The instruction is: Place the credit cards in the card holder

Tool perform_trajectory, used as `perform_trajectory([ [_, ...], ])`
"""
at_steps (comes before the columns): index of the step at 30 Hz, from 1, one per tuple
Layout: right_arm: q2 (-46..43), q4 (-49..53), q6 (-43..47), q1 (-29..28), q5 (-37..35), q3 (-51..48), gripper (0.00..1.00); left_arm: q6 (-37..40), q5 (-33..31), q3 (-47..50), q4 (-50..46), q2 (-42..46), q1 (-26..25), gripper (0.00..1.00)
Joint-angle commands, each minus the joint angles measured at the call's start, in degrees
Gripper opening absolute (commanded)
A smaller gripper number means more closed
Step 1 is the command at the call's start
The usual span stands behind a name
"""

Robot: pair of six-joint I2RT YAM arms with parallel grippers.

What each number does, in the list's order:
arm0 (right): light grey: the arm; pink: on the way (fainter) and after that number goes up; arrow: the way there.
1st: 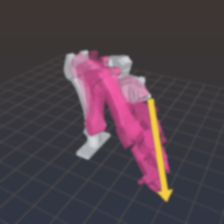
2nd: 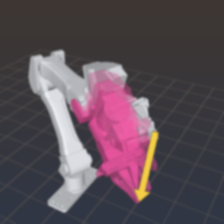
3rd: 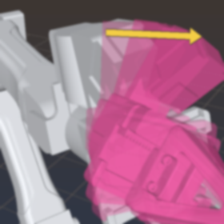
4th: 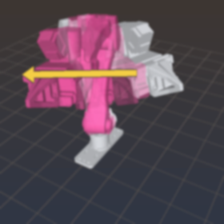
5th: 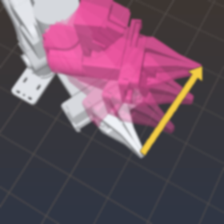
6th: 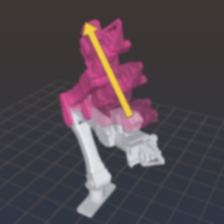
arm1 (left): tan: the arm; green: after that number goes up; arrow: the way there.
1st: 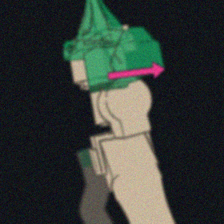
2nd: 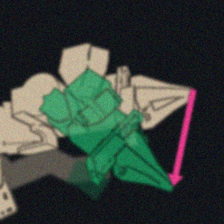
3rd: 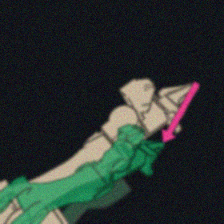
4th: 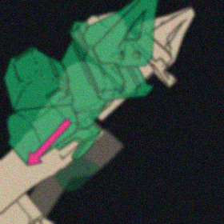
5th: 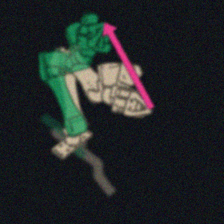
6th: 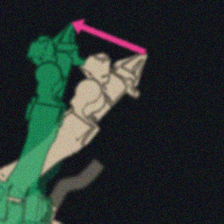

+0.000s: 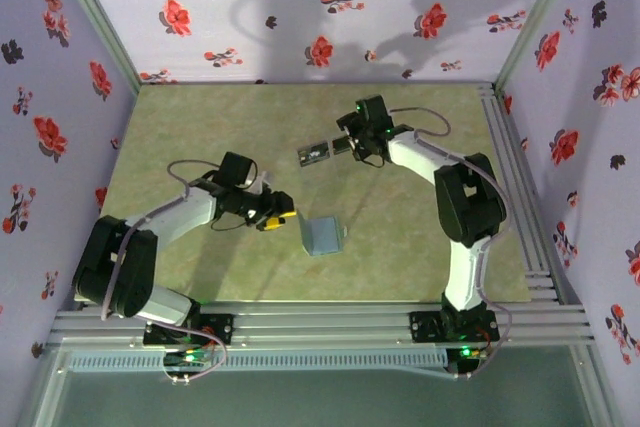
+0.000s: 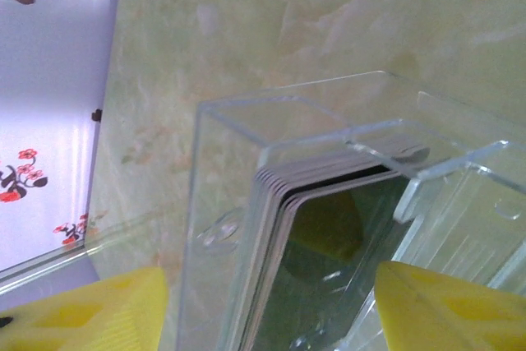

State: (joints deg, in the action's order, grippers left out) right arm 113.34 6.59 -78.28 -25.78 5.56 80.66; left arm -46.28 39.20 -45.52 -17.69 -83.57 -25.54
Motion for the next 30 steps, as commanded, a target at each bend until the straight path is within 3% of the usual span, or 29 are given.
perform_trajectory([
  [1,0.7,-2.8,-0.7,0.0,-1.3,2.1,0.63,1.9,0.9,1.2,-1.5,1.0,0.5,0.51],
  [6,0.0,-2.0,1.0,0.0,-2.0,3.4,0.50,2.1,0.8,1.6,-1.4,0.9,0.6,0.52],
  [15,0.1,-2.0,1.0,0.0,-1.0,3.6,0.34,3.2,0.6,1.6,-2.4,-0.2,0.6,0.52],
  [30,-3.4,-0.1,1.4,-0.1,-1.2,0.9,0.15,5.3,0.7,1.2,-5.3,0.9,0.7,0.51],
])
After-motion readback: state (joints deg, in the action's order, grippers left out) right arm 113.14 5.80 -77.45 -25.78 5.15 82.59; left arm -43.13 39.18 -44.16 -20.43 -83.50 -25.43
